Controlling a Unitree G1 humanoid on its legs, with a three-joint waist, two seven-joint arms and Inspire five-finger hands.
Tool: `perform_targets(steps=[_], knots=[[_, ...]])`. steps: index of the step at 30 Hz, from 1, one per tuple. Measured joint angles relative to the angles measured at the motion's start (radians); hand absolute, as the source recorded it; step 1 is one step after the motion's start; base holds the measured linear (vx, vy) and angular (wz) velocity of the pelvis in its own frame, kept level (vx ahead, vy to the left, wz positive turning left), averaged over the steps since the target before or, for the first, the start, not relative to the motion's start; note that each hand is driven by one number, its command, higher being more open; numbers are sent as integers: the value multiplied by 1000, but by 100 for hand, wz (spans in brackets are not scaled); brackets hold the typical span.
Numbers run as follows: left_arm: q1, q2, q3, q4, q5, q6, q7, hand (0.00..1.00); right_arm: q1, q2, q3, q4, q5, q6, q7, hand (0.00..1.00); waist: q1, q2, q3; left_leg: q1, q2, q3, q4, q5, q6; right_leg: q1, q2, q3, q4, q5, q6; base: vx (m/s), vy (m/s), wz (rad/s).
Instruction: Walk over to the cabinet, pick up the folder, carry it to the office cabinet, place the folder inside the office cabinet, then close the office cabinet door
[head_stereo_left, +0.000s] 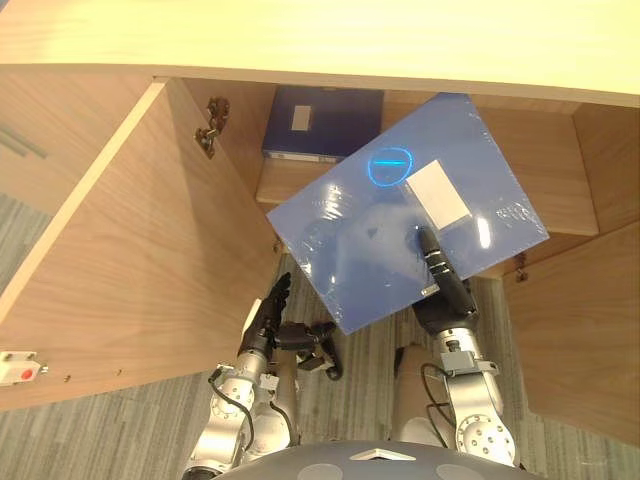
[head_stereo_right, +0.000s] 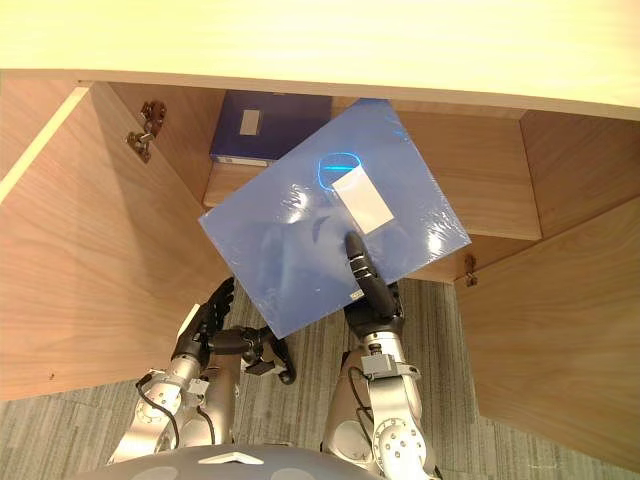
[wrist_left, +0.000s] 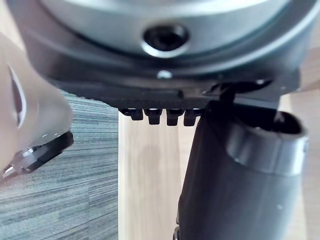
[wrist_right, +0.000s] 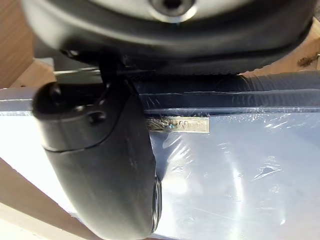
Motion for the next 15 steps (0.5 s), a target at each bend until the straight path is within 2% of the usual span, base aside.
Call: perform_targets(steps=[8, 9, 10, 11, 15], knots=[[-11, 1, -3, 6, 31, 0, 10, 100, -32, 0, -9, 1, 15, -18, -45, 0, 2, 1, 0, -1, 0, 36, -13, 2, -10, -9, -8, 17, -5, 3, 3, -18, 29, 2], [-22, 4, -10, 10, 31, -3, 9, 100, -35, 2, -20, -3, 18, -24, -53, 0, 0, 2, -1, -25, 13, 12, 98, -20, -4, -19, -28, 8, 4, 3, 4, 82, 4, 14], [-16, 4, -13, 11, 30, -4, 8, 100, -37, 4, -24, -3, 29, -29, -58, 0, 13, 11, -5, -26, 20, -42, 146, -27, -3, -23, -24, 2, 25, 5, 15, 85, 60, -8], [-12, 1, -23, 24, 27, -2, 10, 100, -58, 24, -48, 3, 89, -52, -85, 0, 26, 22, -12, -27, 14, -78, 147, -72, 44, -37, -17, 10, 58, 15, 25, -30, 70, -21], [-26, 4, -33, 42, 23, 3, 10, 100, -149, 104, -145, 6, 195, -154, -145, 0, 20, 21, -14, -43, 4, -44, 136, -76, 37, -67, -33, 33, 54, 16, 28, -34, 69, 5]])
